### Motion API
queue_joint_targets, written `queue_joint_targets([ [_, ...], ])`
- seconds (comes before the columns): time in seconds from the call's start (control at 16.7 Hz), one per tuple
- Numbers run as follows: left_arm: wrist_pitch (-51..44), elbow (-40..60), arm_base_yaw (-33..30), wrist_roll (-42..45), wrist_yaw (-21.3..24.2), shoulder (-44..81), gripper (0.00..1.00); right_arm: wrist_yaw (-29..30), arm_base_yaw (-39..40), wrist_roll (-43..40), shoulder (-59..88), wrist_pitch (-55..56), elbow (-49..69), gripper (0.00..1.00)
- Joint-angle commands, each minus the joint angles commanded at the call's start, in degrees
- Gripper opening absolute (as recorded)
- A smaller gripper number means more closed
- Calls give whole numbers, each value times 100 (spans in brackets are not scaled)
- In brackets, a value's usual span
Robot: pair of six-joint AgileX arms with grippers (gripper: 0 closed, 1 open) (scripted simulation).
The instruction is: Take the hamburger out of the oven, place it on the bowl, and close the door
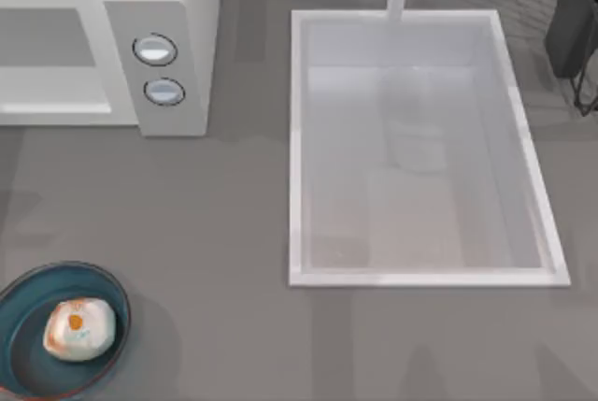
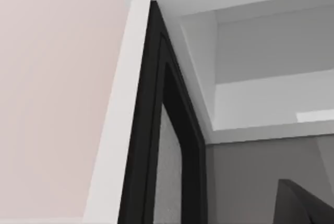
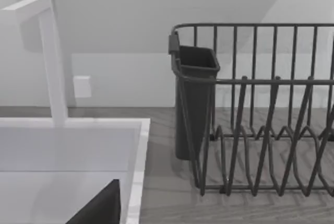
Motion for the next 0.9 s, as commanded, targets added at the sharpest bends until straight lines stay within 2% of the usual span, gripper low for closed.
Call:
queue_joint_targets([
  [0.24, -988, 1658, 1419, 1213, 866, 2199, 0, 0, 0, 0, 0, 0, 0, 100],
  [0.48, -1911, 3145, 2546, 2168, 1640, 4284, 0, 0, 0, 0, 0, 0, 0, 100],
  [0.66, -2454, 4000, 3037, 2651, 2077, 5402, 0, 0, 0, 0, 0, 0, 0, 100],
  [0.9, -2831, 4563, 3234, 2935, 2373, 6101, 0, 0, 0, 0, 0, 0, 0, 100],
])
